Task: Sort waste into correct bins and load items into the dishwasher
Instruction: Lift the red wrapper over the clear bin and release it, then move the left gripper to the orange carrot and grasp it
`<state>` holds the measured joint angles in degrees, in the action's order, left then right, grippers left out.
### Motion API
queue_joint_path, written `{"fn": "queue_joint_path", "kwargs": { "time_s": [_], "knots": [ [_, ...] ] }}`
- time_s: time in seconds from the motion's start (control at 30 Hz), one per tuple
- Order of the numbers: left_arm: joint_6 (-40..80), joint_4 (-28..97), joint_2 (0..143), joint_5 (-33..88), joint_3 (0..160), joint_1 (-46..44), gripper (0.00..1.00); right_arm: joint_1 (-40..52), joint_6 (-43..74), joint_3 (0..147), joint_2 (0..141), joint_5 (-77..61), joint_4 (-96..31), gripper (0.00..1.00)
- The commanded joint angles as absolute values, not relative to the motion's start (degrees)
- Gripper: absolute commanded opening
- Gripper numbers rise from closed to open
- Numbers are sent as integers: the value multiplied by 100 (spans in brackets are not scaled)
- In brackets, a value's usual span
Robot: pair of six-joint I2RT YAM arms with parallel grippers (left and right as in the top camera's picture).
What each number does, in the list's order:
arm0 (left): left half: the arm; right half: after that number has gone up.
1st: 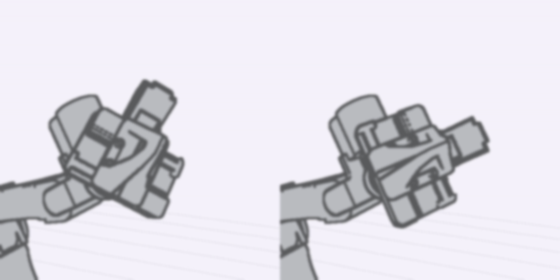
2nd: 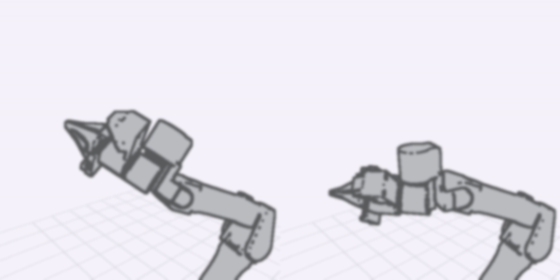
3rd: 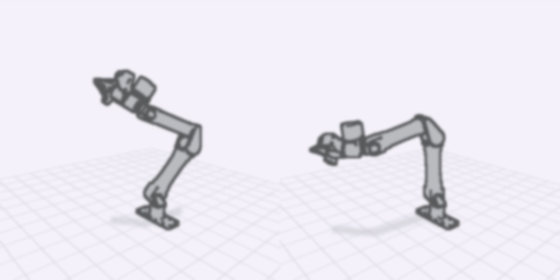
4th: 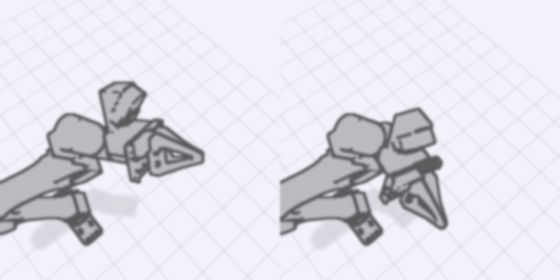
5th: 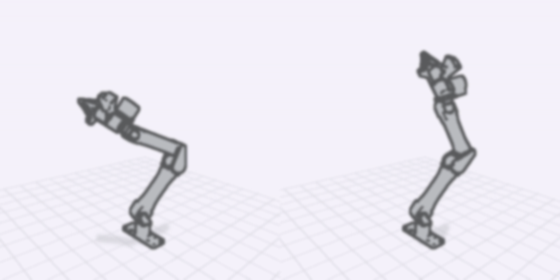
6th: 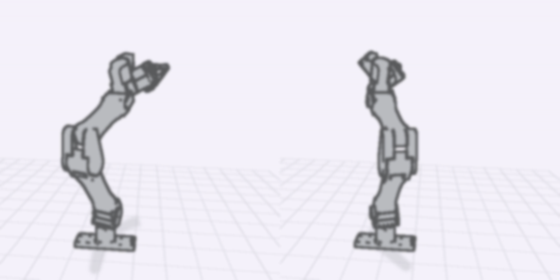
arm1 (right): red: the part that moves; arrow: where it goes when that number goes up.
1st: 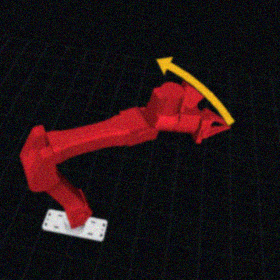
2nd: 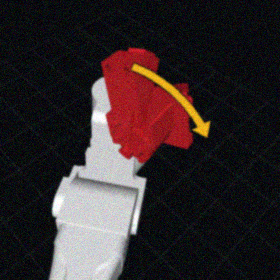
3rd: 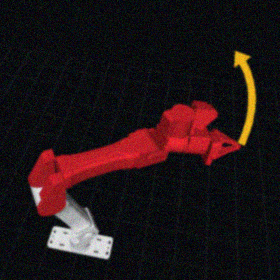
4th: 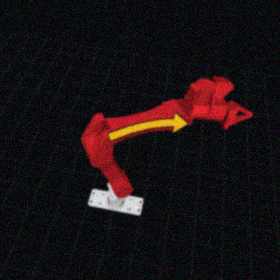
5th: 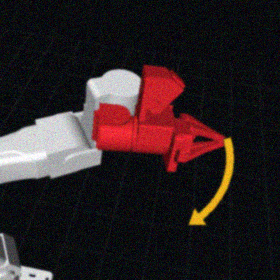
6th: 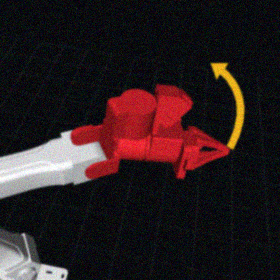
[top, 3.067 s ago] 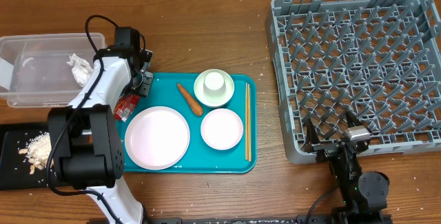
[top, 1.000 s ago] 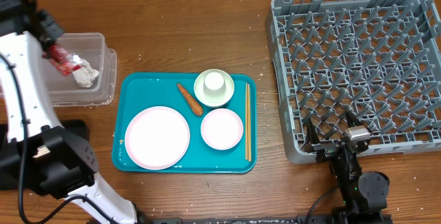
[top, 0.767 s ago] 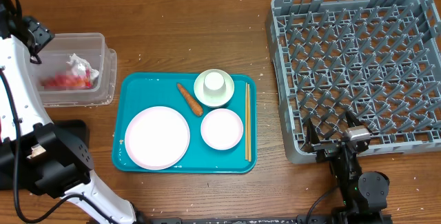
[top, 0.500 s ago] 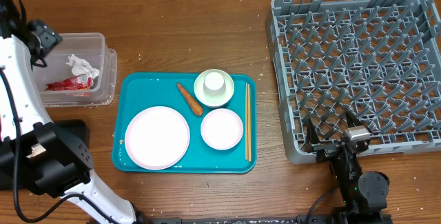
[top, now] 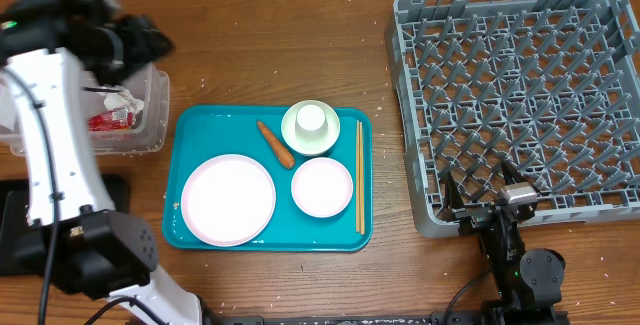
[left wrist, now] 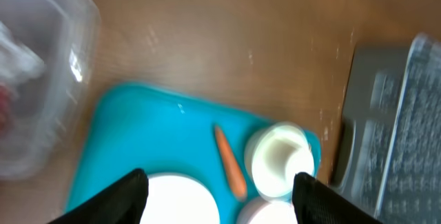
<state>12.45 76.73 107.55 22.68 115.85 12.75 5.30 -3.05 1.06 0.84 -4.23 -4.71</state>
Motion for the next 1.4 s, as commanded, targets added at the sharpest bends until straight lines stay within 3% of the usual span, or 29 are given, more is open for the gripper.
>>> {"fn": "queue_joint_path", "kwargs": {
  "time_s": [0.0,0.2,0.73,1.0,1.17,1.23,1.37],
  "knots": [
    [1605,7994,10960,1903,11518,755,68,517,-320,47,23,-416,-445,100],
    [2165,8073,11290,1811,11037,-80,57,517,-322,47,23,-419,-445,100],
    [3651,6608,11325,1374,9185,-504,56,517,-322,47,23,-419,-445,100],
    [3929,5953,11325,1308,9004,-895,49,517,-322,47,23,-419,-445,100],
    [4228,5839,11334,742,9004,-1188,31,517,-322,47,23,-419,-445,100],
    [4309,5839,11338,469,9004,-1203,7,517,-320,47,23,-419,-445,100],
    [4519,5817,11338,191,9004,-1114,4,517,-322,47,23,-419,-445,100]
  ]
}}
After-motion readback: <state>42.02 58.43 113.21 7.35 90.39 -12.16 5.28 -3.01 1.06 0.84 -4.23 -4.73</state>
